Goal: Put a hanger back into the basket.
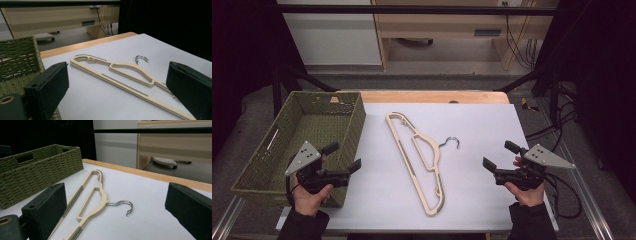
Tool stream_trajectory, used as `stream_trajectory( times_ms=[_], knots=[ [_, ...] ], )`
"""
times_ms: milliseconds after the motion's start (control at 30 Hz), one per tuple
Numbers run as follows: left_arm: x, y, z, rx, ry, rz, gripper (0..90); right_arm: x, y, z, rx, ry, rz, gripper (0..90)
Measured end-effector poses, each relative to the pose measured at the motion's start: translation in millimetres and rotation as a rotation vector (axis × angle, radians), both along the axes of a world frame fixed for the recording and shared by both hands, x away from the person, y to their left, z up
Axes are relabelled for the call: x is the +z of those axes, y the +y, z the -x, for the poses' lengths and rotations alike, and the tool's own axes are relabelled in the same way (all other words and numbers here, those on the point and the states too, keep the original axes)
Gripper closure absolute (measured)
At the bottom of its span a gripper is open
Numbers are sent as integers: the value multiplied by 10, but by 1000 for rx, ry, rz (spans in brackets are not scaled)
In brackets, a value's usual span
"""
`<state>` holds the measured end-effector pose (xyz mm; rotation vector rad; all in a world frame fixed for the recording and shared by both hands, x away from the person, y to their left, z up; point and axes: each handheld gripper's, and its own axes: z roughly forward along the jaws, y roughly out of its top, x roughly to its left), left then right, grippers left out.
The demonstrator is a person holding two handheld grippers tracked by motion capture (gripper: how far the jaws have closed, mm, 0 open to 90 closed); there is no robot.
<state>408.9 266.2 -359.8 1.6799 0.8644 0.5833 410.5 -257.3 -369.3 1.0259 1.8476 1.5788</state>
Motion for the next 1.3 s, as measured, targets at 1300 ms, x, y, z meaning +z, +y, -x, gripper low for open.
stream_trajectory(
  times_ms=[1300],
  knots=[
    [-72,-44,-22,6,11,-30,45,-572,1163,-394,56,328,281,242]
  ],
)
